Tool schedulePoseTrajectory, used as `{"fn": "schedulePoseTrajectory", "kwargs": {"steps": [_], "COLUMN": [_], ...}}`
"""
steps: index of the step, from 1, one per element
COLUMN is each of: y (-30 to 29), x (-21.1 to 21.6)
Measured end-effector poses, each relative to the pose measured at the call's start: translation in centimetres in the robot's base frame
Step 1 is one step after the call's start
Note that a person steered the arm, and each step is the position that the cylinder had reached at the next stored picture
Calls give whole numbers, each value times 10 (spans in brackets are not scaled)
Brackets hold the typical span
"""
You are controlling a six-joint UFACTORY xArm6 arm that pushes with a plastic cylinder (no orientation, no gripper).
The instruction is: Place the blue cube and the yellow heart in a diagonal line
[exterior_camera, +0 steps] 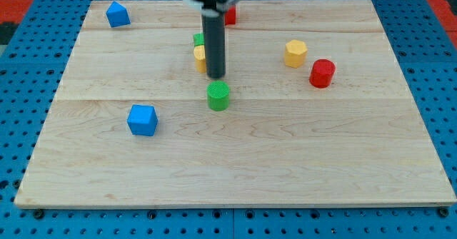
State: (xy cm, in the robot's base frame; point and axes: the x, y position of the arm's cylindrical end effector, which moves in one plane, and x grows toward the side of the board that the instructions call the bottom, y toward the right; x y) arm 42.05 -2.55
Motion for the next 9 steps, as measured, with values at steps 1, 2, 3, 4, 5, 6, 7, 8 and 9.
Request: {"fn": "schedulePoseTrajectory", "kwargs": {"steps": [1, 2, 3, 4, 5, 6, 7, 8, 9], "y": [-56, -37, -23, -33, 19, 91, 145, 141, 122], "x": [-3, -36, -53, -56, -91, -130, -152, -138, -153]}}
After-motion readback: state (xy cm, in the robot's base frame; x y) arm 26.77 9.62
